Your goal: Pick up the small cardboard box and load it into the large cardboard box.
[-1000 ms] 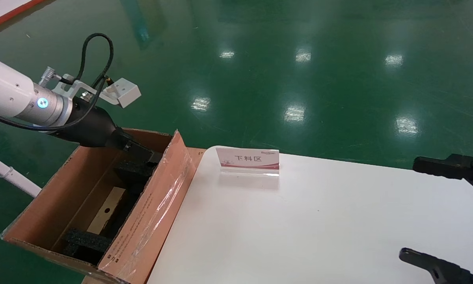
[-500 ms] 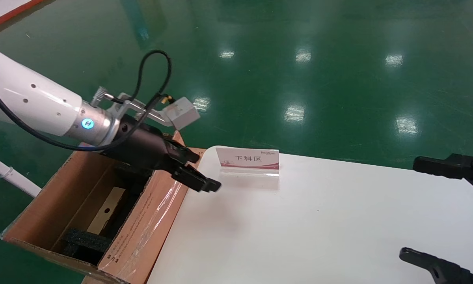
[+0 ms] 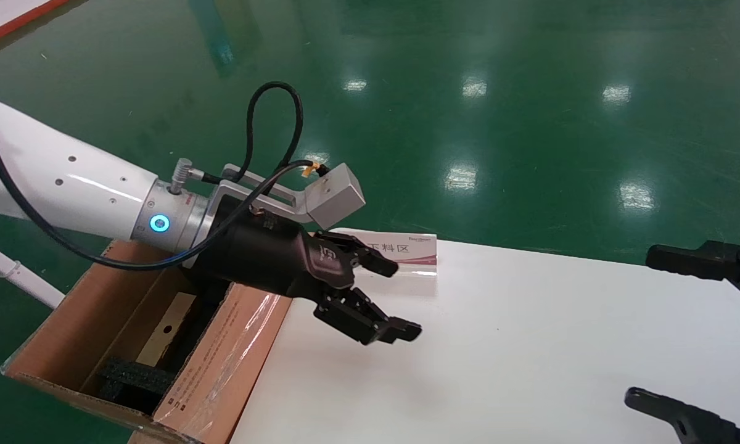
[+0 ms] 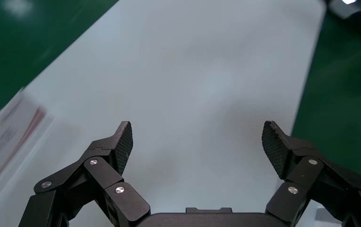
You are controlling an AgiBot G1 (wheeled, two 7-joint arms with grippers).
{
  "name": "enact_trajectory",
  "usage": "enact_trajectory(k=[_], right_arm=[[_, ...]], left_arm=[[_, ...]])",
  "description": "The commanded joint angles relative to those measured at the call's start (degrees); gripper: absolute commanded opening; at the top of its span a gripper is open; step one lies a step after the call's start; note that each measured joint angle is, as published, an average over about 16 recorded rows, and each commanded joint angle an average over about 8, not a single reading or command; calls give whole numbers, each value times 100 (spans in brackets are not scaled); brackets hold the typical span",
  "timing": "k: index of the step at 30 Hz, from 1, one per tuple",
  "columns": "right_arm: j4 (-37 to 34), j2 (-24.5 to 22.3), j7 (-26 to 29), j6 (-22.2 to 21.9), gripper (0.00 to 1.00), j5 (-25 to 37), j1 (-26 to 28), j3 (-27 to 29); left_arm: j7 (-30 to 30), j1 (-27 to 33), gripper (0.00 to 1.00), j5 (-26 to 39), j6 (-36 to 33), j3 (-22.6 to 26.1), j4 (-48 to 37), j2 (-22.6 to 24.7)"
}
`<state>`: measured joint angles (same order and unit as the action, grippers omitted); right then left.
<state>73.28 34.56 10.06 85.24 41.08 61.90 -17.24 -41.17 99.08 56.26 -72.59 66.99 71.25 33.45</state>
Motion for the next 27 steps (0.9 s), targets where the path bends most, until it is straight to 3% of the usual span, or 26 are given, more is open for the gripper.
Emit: enact_trajectory(k=[1, 27], right_arm=[[0, 0, 0, 0, 100, 0, 0, -1], [0, -3, -4, -3, 100, -5, 1, -7]], left_arm=[[212, -262, 100, -101, -92, -356, 16, 11], [2902, -3585, 100, -1373, -1251, -4872, 222, 149]])
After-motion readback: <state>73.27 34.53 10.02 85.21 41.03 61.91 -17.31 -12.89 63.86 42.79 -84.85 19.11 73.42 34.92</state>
